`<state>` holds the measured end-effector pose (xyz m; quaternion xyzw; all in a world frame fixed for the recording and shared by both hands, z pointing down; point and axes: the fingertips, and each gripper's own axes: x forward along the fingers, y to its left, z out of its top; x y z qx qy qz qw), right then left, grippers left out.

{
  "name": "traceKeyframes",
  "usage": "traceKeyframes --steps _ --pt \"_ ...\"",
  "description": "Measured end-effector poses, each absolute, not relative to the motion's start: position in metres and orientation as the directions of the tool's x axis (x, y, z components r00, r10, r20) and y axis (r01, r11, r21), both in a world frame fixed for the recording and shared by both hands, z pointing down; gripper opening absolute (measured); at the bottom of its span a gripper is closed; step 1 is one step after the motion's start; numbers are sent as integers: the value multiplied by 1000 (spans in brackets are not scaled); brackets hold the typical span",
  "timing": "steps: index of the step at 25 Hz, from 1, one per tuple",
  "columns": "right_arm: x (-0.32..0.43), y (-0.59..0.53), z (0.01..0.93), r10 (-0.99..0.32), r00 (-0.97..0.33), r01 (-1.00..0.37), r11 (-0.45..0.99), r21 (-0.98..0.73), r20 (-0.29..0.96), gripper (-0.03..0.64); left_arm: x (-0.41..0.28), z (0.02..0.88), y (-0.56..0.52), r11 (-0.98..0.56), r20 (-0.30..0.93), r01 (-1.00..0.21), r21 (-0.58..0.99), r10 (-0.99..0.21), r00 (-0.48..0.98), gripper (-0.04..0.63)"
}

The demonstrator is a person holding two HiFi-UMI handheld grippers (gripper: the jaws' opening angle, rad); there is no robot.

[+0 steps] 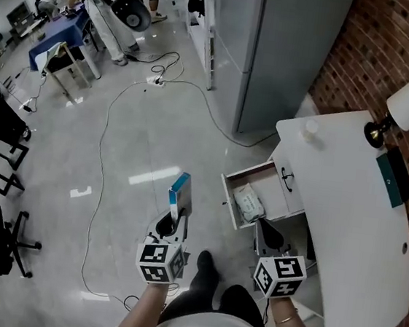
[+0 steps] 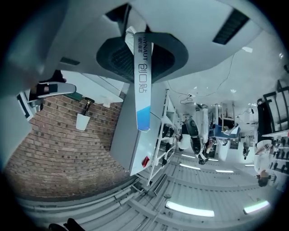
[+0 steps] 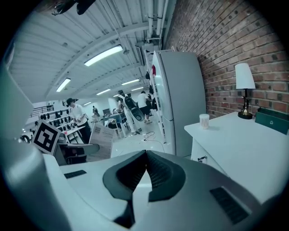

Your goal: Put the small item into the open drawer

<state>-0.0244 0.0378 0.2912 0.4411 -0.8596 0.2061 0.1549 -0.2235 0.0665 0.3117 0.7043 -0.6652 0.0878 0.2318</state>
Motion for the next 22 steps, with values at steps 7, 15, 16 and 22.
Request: traceKeyframes --steps 7,15,16,22 --pt "-26 -17 331 -699 -516 -854 466 -233 495 6 -222 363 -9 -74 491 -977 200 -855 165 83" --pt "-17 -79 402 -679 -501 -864 435 -255 537 6 -191 435 -81 -131 538 -967 218 -810 231 83" --pt "-16 -85 411 -677 -502 -863 436 -257 538 6 -186 446 -90 -140 542 -966 217 -806 239 83" --pt "-10 -116 472 -648 -511 -857 435 -277 564 6 -157 510 -138 -205 568 -961 186 -776 275 83"
